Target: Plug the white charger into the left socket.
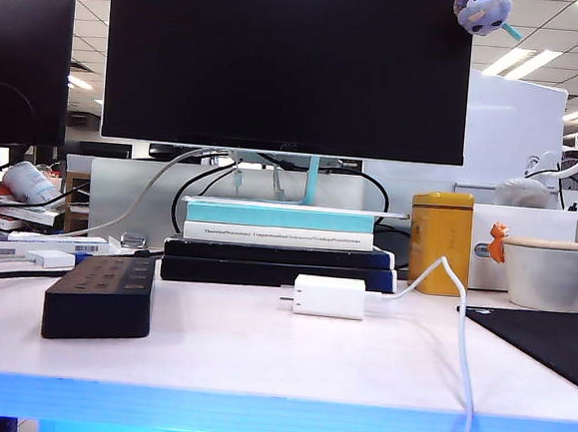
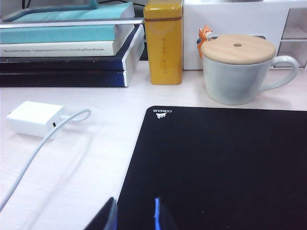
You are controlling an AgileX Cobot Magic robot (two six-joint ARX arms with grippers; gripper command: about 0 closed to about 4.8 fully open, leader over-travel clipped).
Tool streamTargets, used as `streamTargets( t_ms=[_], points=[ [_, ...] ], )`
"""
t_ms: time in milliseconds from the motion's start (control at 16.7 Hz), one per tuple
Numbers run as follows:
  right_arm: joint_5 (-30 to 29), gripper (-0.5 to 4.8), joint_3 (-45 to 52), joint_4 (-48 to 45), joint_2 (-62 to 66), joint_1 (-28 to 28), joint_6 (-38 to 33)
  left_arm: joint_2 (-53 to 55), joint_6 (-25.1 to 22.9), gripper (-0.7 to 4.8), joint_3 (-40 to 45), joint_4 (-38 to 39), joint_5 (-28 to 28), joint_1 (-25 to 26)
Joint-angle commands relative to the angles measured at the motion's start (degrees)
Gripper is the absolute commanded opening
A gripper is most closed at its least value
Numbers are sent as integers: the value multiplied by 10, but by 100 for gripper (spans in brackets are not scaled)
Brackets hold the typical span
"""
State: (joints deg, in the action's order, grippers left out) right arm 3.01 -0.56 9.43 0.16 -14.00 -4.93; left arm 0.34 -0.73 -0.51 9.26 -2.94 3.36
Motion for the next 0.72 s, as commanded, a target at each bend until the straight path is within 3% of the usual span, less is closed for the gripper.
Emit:
streamTargets(
  t_ms=[60, 120, 180, 479, 719],
  points=[
    [9, 74, 5, 1, 0, 0, 4, -1, -23, -5, 0, 6, -23, -1],
    [14, 3, 5, 2, 0, 0, 26, -1, -21, -5, 0, 6, -27, -1],
    [14, -6, 5, 2, 0, 0, 31, -1, -20, -5, -1, 6, -33, -2],
    [64, -6, 5, -33, 0, 0, 37, -1, -18, -5, -1, 5, -51, -40],
    [59, -6, 5, -52, 0, 1, 37, -1, -18, -5, -1, 4, -48, -82]
  ],
)
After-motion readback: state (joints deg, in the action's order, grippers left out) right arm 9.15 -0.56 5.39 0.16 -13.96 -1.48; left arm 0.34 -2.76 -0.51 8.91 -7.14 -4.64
